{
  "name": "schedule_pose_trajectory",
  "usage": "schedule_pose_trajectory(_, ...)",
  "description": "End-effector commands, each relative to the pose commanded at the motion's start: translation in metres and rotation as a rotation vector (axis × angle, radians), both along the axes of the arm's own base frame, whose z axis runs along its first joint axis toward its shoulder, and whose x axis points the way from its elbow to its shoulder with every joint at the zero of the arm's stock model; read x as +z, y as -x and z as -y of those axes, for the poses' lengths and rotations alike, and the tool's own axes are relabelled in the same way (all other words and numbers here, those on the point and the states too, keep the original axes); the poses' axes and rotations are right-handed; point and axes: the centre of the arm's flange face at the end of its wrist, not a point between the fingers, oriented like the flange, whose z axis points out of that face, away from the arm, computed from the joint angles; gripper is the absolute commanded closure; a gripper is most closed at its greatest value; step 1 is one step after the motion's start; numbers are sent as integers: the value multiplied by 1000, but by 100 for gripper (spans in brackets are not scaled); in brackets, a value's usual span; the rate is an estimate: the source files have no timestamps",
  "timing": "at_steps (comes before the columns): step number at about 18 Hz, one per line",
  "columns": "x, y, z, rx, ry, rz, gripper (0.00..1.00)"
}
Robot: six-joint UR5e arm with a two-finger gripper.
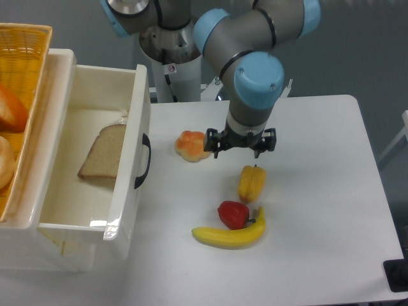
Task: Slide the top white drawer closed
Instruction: 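Lower the gripper beside the drawer front near its black handle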
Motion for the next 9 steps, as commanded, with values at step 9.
schedule_pose_trajectory(9, -25, -25, -25, -38, -39, 90, 0)
